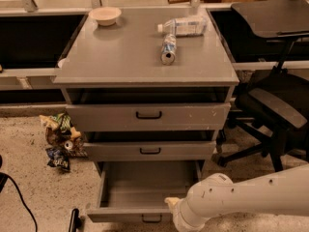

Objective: Close bottom drawer

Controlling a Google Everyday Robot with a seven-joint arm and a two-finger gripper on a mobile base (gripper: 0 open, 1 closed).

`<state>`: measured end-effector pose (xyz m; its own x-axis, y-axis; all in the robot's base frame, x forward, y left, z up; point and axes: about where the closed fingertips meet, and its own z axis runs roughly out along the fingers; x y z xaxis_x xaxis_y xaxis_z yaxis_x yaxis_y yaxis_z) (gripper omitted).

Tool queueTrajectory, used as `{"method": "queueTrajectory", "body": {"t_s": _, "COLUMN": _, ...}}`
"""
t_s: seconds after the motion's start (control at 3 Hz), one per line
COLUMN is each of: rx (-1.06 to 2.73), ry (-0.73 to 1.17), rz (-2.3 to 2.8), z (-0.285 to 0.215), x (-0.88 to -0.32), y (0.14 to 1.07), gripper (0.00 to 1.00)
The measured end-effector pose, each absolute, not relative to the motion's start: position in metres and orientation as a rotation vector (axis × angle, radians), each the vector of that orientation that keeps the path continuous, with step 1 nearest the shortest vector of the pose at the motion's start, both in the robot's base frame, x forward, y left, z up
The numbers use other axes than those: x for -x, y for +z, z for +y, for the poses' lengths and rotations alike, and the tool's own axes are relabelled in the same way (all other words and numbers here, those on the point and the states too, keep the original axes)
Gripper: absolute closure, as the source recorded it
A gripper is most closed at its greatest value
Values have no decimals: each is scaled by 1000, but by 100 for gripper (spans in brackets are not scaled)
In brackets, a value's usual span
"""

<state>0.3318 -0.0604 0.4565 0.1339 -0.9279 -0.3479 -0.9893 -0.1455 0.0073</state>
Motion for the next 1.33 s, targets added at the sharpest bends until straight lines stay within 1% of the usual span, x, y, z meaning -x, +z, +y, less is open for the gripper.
{"method": "queueTrajectory", "body": {"t_s": 0.33, "rx": 2150, "ry": 452, "rz": 1919, "z": -79, "x": -340, "y": 399, "gripper": 0}}
{"method": "queueTrajectory", "body": {"t_s": 0.67, "rx": 2116, "ry": 556, "rz": 1904, "z": -92, "x": -347, "y": 351, "gripper": 19}}
{"method": "queueTrajectory", "body": {"t_s": 1.0, "rx": 2068, "ry": 679, "rz": 1885, "z": -105, "x": -353, "y": 309, "gripper": 42}}
{"method": "queueTrajectory", "body": {"t_s": 1.33, "rx": 2067, "ry": 689, "rz": 1845, "z": -103, "x": -367, "y": 295, "gripper": 66}}
